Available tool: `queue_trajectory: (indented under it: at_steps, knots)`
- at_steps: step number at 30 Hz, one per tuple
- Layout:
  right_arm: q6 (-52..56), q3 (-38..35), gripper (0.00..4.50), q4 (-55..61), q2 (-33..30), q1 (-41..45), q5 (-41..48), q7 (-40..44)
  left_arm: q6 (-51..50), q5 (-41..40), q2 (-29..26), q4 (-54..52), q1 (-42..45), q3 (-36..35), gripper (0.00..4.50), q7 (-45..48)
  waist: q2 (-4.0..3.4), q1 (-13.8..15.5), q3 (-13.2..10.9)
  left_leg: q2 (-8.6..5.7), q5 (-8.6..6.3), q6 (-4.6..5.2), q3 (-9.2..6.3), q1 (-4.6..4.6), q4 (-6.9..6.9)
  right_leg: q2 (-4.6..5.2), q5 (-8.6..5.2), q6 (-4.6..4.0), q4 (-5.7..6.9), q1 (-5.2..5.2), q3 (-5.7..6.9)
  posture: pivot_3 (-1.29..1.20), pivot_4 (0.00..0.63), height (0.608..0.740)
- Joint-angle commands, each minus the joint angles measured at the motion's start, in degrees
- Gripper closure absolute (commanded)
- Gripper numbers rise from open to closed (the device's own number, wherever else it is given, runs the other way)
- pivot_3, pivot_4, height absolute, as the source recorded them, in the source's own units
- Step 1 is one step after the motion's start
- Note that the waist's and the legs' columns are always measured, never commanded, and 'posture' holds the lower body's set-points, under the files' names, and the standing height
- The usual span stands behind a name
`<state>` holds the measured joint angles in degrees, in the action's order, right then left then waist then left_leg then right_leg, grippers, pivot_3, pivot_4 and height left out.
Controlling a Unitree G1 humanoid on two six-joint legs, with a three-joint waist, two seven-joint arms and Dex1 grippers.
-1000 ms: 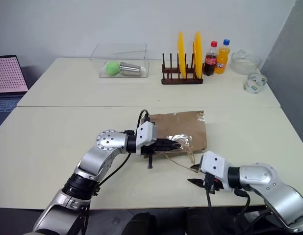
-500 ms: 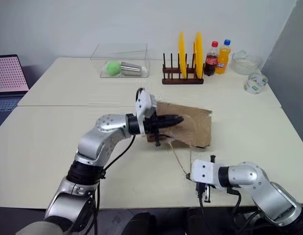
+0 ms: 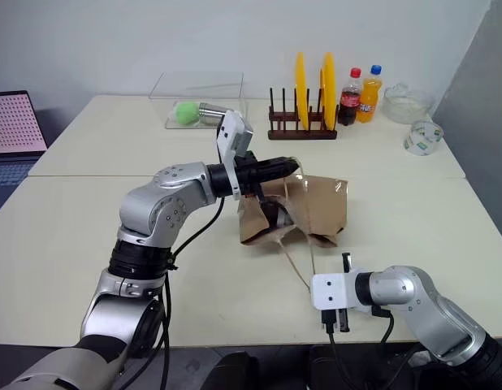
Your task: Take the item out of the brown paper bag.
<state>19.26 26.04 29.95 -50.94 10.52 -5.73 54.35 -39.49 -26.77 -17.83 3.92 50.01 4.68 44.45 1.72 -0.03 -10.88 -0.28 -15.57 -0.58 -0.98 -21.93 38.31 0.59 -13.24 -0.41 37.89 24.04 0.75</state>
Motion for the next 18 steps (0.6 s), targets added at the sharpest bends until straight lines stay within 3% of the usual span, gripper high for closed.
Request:
queue_trajectory:
  at_steps: [1, 15, 18]
  knots:
    - [0.31, 1.93, 4.49, -0.51, -0.76, -2.06, -0.29, 3.45, 2.99, -0.95, -0.38, -0.22, 5.32, -5.78, 4.50, -2.44, 0.00, 0.01, 0.00, -0.01, 0.05, -0.09, 0.00, 0.00, 0.00, 0.00, 0.00, 0.00, 0.00, 0.00, 0.00, 0.00, 0.150, 0.740]
    - [0.53, -3.39, 4.49, 0.73, 2.12, -2.34, 2.14, 1.77, 2.56, -2.08, 0.66, -0.91, 5.09, -5.60, 4.50, -0.62, 0.07, -0.02, 0.04, -0.02, 0.09, -0.16, 0.00, 0.07, 0.01, 0.04, 0.00, 0.00, 0.01, -0.07, 0.00, 0.00, 0.150, 0.740]
    - [1.95, -6.04, 3.91, 2.31, 2.73, -2.69, 4.20, 2.05, 1.53, -2.83, 0.86, -2.25, 4.29, -5.21, 4.50, 0.02, 0.07, -0.04, 0.03, -0.02, 0.10, -0.18, 0.02, 0.06, 0.01, 0.04, 0.00, 0.00, 0.06, -0.03, -0.02, 0.00, 0.150, 0.740]
